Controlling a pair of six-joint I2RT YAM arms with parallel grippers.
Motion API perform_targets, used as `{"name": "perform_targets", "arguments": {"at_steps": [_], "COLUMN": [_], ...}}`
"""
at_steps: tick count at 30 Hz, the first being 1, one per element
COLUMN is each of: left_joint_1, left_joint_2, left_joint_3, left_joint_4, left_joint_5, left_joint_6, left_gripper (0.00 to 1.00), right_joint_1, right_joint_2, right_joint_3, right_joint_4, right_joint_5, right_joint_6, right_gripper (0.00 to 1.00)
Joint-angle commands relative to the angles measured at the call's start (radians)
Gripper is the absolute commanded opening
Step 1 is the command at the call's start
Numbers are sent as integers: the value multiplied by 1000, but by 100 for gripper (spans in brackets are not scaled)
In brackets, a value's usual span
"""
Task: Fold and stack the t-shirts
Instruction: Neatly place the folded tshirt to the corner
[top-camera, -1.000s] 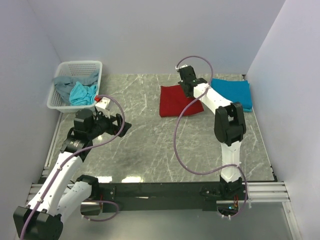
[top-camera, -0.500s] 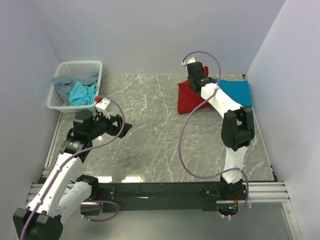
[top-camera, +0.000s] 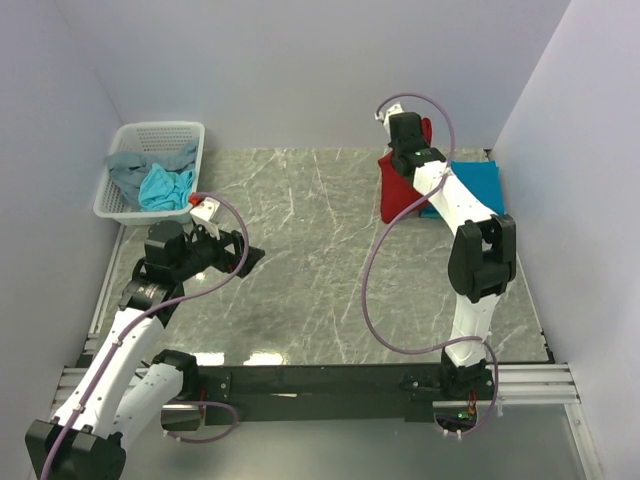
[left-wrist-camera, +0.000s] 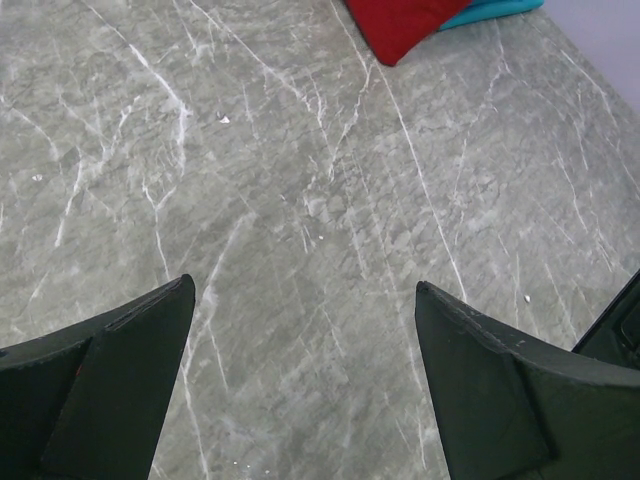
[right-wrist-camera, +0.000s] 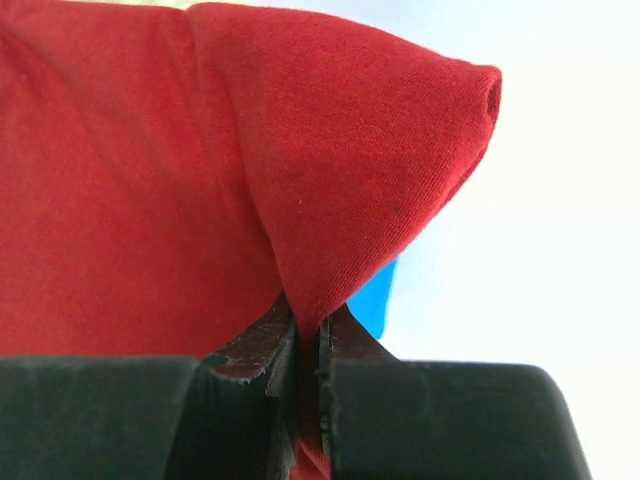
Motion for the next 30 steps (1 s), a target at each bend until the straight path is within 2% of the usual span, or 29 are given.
{"name": "perform_targets", "arguments": {"at_steps": [1, 16, 30], "left_joint_1": [2, 2, 2], "left_joint_2": [-22, -22, -21], "left_joint_3": [-2, -4, -5], "left_joint_4": [46, 45, 43], "left_joint_5": [26, 25, 20], "left_joint_6": [-1, 0, 5], "left_gripper": [96, 96, 96], "right_joint_1": [-33, -123, -125], "right_joint_2": [-44, -9, -76], "right_joint_3": [86, 137, 160], "right_joint_4": [53, 16, -19], "right_joint_5": [31, -42, -107], "right_joint_6": [-47, -59, -35], "right_gripper": [0, 0, 0]}}
